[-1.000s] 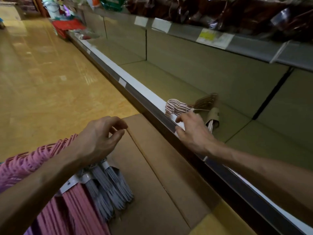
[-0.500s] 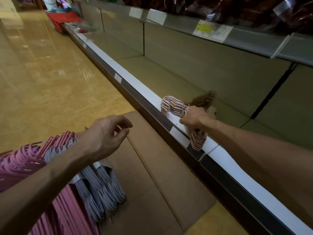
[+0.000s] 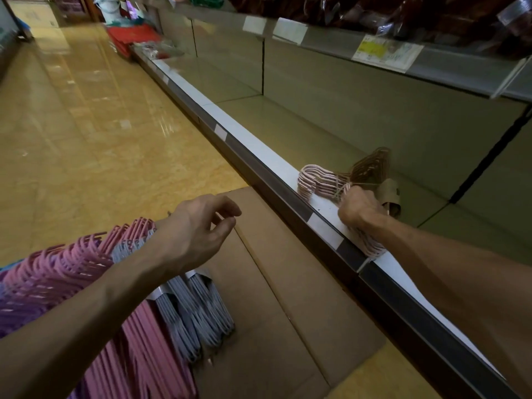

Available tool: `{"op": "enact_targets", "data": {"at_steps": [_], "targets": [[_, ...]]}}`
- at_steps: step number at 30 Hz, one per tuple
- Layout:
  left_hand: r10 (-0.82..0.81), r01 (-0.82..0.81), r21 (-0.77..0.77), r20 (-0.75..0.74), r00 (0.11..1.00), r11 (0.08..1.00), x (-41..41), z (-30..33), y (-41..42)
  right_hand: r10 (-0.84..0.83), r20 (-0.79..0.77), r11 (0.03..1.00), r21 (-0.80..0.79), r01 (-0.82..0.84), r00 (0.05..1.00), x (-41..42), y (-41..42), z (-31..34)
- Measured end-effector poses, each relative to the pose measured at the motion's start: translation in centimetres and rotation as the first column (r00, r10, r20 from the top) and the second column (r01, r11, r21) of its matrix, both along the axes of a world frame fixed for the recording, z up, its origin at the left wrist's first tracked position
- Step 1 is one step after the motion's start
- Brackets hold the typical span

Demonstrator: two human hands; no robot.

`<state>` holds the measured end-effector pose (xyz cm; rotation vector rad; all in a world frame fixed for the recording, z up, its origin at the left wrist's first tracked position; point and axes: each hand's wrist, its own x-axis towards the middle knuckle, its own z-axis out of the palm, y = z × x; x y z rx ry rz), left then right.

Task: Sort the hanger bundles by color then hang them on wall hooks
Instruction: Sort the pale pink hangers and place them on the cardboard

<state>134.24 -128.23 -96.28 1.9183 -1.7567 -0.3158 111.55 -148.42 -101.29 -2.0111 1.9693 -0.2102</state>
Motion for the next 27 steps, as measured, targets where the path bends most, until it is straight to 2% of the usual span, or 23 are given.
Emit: {"op": "enact_targets", "data": {"at_steps": [3, 5, 8, 13, 18, 24, 27], "targets": [[-0.005, 0.005, 0.01, 0.005, 1.0, 1.0, 0.4, 0.3, 0.6, 0.0, 0.043, 1.0, -0.027, 0.001, 0.999, -1.4, 0.1, 0.4], [-0.007, 0.007, 0.009, 0.0, 1.0, 1.0, 0.8, 0.7, 0.9, 0.034, 0.139, 0.999, -0.036, -0.029, 0.99, -2.0, 0.1, 0.7], [0.003, -0.003, 0.007, -0.016, 1.0, 1.0, 1.0, 1.4, 1.1, 0.171, 0.23, 0.985, -0.06, -0.161, 0.958, -2.2, 0.6, 1.6], [-0.016, 0.015, -0.029, -0.004, 1.0, 0.999, 0.7, 2.7, 1.9, 0.418, 0.277, 0.908, -0.122, -0.4, 0.865, -1.4, 2.1, 3.5], [-0.084, 0.093, -0.067, 0.124, 0.989, 0.993, 1.1, 3.7, 3.2, 0.628, 0.33, 0.76, -0.064, -0.646, 0.705, 0.5, 4.7, 7.0], [-0.128, 0.194, -0.168, 0.341, 0.931, 0.966, 1.8, 5.0, 4.7, 0.723, 0.472, 0.537, 0.074, -0.84, 0.504, 2.8, 7.0, 7.8], [-0.23, 0.322, -0.16, 0.423, 0.877, 0.933, 2.4, 5.6, 5.7, 0.729, 0.525, 0.442, 0.13, -0.888, 0.44, 4.0, 7.8, 8.0]]}}
